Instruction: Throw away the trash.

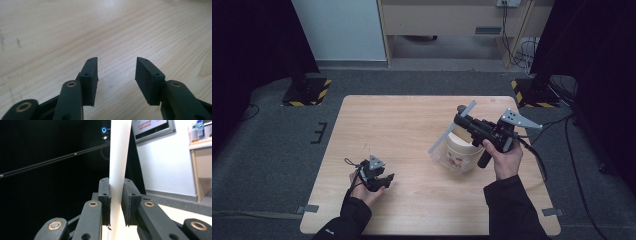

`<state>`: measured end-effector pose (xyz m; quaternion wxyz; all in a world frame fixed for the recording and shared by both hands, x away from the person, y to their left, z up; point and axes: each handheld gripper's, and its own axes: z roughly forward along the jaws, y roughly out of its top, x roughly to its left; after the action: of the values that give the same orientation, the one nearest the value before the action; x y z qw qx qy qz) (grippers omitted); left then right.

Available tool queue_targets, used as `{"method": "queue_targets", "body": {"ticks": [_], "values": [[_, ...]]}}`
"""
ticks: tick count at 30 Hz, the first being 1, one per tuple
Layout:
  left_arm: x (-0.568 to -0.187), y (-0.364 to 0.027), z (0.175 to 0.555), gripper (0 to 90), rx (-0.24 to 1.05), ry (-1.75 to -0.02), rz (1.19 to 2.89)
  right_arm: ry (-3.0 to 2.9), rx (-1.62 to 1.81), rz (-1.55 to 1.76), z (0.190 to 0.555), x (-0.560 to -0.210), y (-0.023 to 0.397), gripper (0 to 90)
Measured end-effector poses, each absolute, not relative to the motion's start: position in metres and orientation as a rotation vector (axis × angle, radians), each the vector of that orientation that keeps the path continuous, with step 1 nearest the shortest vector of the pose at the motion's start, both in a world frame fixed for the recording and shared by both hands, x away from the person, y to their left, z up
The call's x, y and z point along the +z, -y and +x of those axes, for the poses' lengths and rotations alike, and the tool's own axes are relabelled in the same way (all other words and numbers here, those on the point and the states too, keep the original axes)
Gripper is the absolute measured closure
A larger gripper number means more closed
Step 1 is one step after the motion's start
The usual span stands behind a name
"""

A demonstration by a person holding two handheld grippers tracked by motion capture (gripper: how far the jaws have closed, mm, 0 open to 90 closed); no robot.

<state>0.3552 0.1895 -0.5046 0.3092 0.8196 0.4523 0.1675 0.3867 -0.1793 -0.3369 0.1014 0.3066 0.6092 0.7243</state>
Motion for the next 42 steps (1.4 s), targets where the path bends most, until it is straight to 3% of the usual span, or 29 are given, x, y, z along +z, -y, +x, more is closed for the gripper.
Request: {"method": "queue_targets", "body": {"ticks": [6,32,42], "values": [[-0.515,-0.186,0.357,46.7,0.425,-1.19,2.258,-1.705,2.14,0.899,0.386,-0.33,0.189,79.0],[-0.52,-0.192,0.36,29.1,0.42,-1.242,2.206,-1.396,2.067,0.873,0.386,-0.311,0.212,79.2],[-0.52,-0.191,0.36,27.1,0.42,-1.241,2.206,-1.311,2.016,0.891,0.389,-0.313,0.221,79.2]]}}
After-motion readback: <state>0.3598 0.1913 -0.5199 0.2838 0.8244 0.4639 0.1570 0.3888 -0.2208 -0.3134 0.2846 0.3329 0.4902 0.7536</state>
